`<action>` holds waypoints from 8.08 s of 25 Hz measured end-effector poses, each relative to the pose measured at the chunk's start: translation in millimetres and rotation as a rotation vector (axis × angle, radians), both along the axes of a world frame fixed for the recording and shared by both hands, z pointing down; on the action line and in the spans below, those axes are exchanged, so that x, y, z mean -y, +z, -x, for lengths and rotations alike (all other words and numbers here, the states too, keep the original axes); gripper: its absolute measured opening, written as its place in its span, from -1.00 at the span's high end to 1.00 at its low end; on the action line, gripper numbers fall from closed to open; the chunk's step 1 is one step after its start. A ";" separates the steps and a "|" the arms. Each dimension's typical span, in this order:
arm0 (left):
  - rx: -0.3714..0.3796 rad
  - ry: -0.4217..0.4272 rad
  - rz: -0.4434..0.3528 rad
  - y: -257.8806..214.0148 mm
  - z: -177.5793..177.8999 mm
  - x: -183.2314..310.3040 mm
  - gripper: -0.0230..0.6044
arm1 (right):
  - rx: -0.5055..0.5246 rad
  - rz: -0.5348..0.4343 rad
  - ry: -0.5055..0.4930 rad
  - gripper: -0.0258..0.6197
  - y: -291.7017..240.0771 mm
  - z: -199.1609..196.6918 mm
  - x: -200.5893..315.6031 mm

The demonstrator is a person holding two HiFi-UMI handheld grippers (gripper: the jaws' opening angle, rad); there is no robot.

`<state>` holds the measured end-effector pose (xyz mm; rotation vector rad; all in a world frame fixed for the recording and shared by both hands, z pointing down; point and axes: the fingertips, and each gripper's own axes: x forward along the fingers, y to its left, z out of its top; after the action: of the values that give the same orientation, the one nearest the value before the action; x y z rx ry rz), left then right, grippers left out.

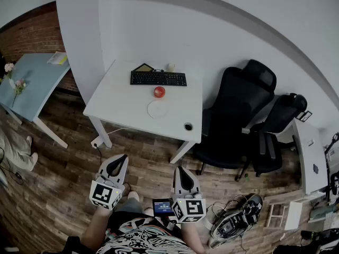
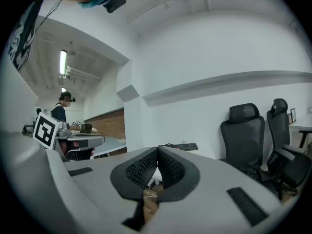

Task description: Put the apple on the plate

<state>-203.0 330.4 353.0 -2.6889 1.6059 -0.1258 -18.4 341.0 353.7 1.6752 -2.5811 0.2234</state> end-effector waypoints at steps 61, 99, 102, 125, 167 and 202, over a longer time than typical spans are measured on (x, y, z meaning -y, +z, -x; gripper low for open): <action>0.013 0.070 0.078 17.0 -37.6 314.3 0.88 | 0.056 0.095 0.075 0.83 28.0 -50.6 279.6; 0.131 0.208 0.374 169.8 -213.8 399.7 0.88 | -0.452 0.536 -0.173 0.41 289.0 -221.6 364.2; 0.115 0.229 0.300 173.5 -232.1 415.3 0.88 | -0.346 0.525 -0.284 0.11 265.7 -218.3 372.3; 0.057 0.238 0.453 220.4 -281.4 425.3 0.88 | -0.186 0.320 -0.097 0.02 269.9 -296.2 490.7; 0.017 0.306 0.509 232.0 -288.5 411.1 0.88 | 0.682 0.523 0.120 -0.11 298.7 -357.0 407.2; 0.067 0.159 0.139 62.6 -218.4 398.9 0.88 | 0.846 0.331 -0.177 -0.11 100.8 -231.8 429.0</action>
<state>15.5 -68.5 415.6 -2.8680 1.4087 -0.3338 213.4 -87.9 454.5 1.4009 -2.9280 1.5382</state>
